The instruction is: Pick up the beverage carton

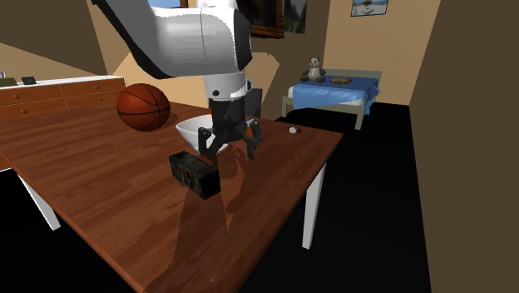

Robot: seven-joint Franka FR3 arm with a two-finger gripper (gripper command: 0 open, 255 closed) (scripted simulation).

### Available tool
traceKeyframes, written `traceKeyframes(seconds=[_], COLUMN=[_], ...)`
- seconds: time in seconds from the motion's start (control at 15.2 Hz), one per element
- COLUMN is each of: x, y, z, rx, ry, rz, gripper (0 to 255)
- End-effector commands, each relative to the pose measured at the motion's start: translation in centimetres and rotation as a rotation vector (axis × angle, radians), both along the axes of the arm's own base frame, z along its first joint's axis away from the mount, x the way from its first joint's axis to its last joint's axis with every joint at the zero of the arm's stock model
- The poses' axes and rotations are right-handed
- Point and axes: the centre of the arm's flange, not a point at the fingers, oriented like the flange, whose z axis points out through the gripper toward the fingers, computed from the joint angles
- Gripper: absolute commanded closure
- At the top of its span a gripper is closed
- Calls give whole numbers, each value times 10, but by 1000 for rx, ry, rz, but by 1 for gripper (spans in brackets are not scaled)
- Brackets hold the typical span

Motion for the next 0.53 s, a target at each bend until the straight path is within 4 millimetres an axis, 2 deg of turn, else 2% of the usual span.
traceKeyframes(seconds=[0.0, 0.46], x=[4, 5], y=[25, 110], z=[-6, -21], rx=[12, 52], ry=[-6, -26], rz=[57, 254], gripper=[0, 0])
